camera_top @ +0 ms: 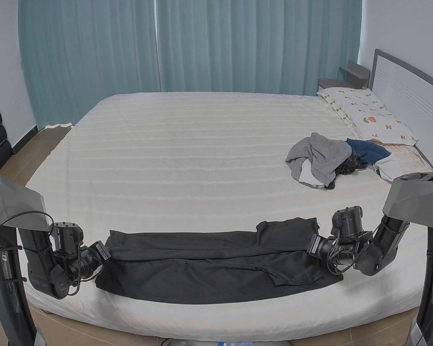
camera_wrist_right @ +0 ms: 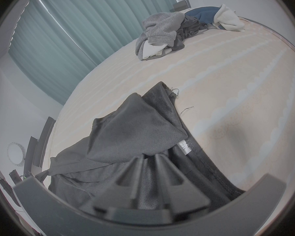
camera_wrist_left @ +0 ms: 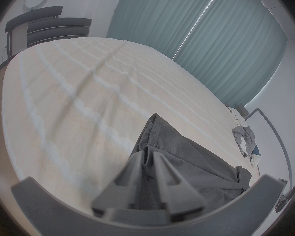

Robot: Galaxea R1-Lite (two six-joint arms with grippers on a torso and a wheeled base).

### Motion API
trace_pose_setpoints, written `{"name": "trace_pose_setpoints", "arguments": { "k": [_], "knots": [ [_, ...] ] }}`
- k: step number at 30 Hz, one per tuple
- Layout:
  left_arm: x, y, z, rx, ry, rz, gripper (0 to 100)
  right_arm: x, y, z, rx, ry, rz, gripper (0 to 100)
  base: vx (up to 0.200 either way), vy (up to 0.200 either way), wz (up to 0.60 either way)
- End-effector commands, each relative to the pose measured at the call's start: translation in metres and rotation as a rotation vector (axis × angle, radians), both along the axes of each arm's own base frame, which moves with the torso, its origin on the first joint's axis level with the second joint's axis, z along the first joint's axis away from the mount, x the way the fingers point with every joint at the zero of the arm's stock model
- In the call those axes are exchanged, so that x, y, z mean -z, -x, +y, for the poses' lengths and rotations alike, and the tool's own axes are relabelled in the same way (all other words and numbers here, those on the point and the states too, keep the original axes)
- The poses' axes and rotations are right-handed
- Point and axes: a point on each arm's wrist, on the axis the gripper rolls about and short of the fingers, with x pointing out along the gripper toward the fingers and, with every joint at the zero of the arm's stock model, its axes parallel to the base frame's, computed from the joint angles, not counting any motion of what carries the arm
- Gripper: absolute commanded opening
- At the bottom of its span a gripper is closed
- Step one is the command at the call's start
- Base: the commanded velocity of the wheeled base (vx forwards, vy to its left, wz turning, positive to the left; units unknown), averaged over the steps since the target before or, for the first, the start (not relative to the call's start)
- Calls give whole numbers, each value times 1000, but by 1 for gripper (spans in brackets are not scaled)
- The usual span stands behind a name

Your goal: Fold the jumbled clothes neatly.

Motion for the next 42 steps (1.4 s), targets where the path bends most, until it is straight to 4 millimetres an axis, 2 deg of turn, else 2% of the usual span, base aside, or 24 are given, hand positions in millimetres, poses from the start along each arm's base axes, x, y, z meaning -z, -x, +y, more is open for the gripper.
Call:
{"name": "trace_pose_setpoints", "arguments": {
  "k": [1, 5, 10, 12, 13, 15, 18, 19, 23, 29, 33, 34, 39, 42],
  "knots": [
    [-1, 0, 0, -1, 0, -3, 100, -3, 0, 1, -2, -5, -15, 100, 0, 0, 0],
    [-6, 0, 1, -4, 1, -20, 100, -18, -5, -2, 15, -33, -67, 100, 0, 0, 0],
    [-22, -5, 8, -25, 25, -88, 100, -44, -13, -16, 88, -113, -136, 100, 0, 0, 0],
    [-24, -9, 7, -42, 67, -106, 100, -48, -19, -19, 119, -155, -149, 100, 0, 0, 0],
    [-24, -9, 7, -42, 67, -106, 100, -48, -19, -19, 119, -155, -149, 100, 0, 0, 0],
    [-26, -23, 4, -86, 158, -145, 100, -45, -25, -23, 147, -173, -144, 100, 0, 0, 0],
    [-19, -35, 4, -100, 189, -147, 100, -38, -29, -26, 158, -169, -131, 100, 0, 0, 0],
    [-9, -42, 3, -99, 190, -135, 100, -37, -33, -28, 166, -170, -130, 100, 0, 0, 0],
    [9, -58, 0, -92, 187, -127, 100, -33, -36, -31, 163, -184, -120, 100, 0, 0, 0],
    [18, -64, -5, -77, 184, -121, 100, -30, -37, -36, 140, -209, -104, 100, 0, 0, 0],
    [24, -67, -7, -71, 168, -123, 100, -22, -39, -36, 116, -231, -75, 100, 0, 0, 0],
    [23, -68, -6, -72, 168, -125, 0, -22, -39, -36, 114, -232, -75, 100, 0, 0, 0],
    [22, -67, -2, -109, 157, -130, 0, -20, -41, -36, 117, -233, -76, 100, 0, 0, 0],
    [22, -66, 4, -196, 143, -138, 0, -17, -41, -35, 119, -238, -65, 100, 0, 0, 0]
  ]
}}
